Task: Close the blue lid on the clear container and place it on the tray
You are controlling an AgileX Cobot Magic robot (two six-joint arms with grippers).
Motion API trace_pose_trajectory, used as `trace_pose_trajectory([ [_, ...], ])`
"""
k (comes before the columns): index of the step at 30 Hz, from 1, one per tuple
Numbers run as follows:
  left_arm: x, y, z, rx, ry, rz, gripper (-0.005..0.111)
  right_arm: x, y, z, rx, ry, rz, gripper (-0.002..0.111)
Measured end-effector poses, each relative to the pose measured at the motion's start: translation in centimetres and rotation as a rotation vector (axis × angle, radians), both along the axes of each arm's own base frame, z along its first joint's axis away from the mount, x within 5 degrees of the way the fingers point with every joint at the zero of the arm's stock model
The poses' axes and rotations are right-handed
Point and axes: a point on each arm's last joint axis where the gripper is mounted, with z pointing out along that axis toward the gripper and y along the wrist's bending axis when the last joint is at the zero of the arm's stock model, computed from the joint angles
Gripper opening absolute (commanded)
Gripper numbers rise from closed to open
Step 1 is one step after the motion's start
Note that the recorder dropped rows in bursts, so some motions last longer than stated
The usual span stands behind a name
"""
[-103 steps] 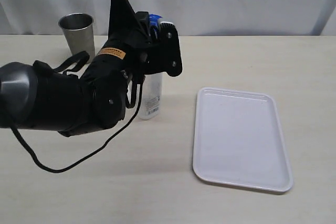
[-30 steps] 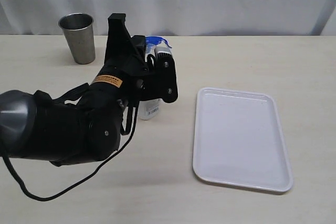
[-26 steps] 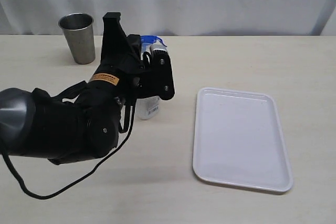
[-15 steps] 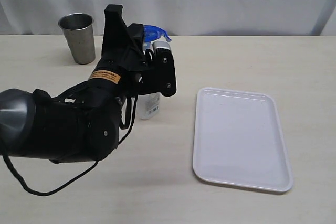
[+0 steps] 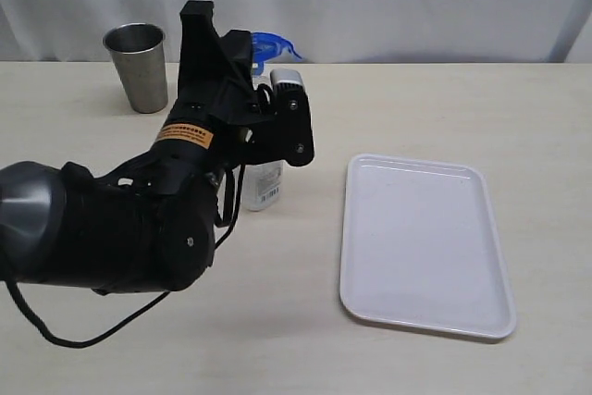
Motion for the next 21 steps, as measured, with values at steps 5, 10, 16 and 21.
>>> trace_pose_trajectory([
  [5, -1.1, -1.1, 0.1, 0.007, -0.008, -0.037, 0.000, 0.0, 0.0, 0.0, 0.000, 0.000, 0.000, 0.005],
  [10, -1.2, -1.1, 0.0, 0.003, 0.001, -0.027, 0.000, 0.0, 0.0, 0.0, 0.000, 0.000, 0.000, 0.005],
  [16, -0.4, -0.2, -0.2, 0.002, 0.023, 0.008, 0.000, 0.0, 0.0, 0.0, 0.000, 0.000, 0.000, 0.005],
  [21, -0.7, -0.5, -0.3, -0.001, 0.029, 0.004, 0.000, 0.0, 0.0, 0.0, 0.000, 0.000, 0.000, 0.005],
])
